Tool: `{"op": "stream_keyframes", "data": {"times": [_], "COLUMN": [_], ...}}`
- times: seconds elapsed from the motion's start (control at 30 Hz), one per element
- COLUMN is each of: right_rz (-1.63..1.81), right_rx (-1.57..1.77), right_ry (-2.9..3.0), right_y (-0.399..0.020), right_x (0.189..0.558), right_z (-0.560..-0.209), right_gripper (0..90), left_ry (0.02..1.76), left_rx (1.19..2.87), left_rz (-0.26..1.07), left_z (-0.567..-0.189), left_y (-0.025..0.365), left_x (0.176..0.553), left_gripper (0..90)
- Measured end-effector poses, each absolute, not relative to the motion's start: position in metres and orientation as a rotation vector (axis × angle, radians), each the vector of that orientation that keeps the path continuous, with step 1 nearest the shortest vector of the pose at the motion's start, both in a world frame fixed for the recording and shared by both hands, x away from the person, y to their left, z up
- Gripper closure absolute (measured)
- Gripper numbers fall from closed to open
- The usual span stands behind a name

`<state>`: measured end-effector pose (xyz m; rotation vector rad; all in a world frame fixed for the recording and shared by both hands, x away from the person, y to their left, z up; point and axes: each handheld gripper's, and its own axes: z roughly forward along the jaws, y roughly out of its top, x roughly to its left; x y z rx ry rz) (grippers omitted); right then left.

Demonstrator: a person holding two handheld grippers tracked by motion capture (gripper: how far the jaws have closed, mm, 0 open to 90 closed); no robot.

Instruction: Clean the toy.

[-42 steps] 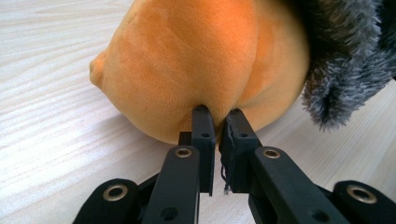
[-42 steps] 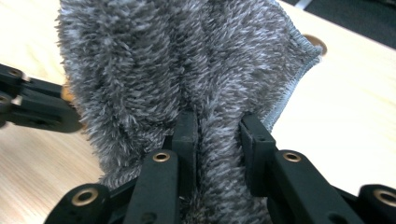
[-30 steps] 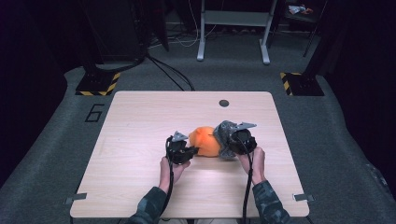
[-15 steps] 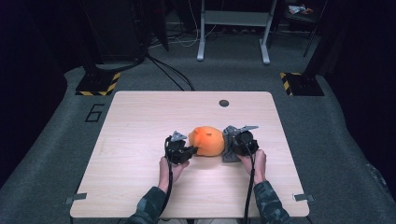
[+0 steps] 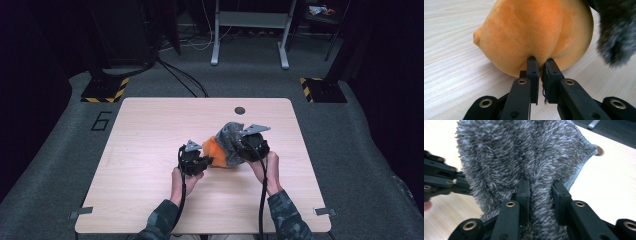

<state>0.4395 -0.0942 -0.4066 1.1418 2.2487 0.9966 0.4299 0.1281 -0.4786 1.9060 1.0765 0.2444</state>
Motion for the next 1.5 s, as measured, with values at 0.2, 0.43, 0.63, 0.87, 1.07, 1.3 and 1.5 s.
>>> {"op": "stream_keyframes", "data": {"times": [0.2, 0.43, 0.63, 0.87, 1.07, 1.3, 1.5], "right_rz": [0.957, 0.923, 0.913, 0.888, 0.859, 0.809, 0.763], "right_rx": [1.082, 1.11, 1.16, 1.204, 1.263, 1.342, 1.412], "right_ry": [2.271, 2.267, 2.247, 2.236, 2.232, 2.257, 2.297], "right_y": [-0.076, -0.083, -0.094, -0.108, -0.118, -0.126, -0.132], "right_x": [0.443, 0.443, 0.444, 0.448, 0.452, 0.461, 0.472], "right_z": [-0.414, -0.416, -0.423, -0.432, -0.444, -0.46, -0.483], "right_gripper": [71.1, 71.2, 71.2, 71.3, 71.3, 71.3, 71.2], "left_ry": [1.08, 1.079, 1.097, 1.097, 1.095, 1.097, 1.097], "left_rx": [1.913, 1.897, 1.885, 1.884, 1.888, 1.89, 1.889], "left_rz": [0.238, 0.232, 0.22, 0.224, 0.225, 0.217, 0.225], "left_z": [-0.479, -0.48, -0.481, -0.481, -0.482, -0.482, -0.483], "left_y": [0.129, 0.129, 0.129, 0.13, 0.13, 0.13, 0.13], "left_x": [0.431, 0.431, 0.431, 0.431, 0.432, 0.432, 0.432], "left_gripper": [84.2, 84.2, 84.2, 84.2, 84.2, 84.2, 84.1]}}
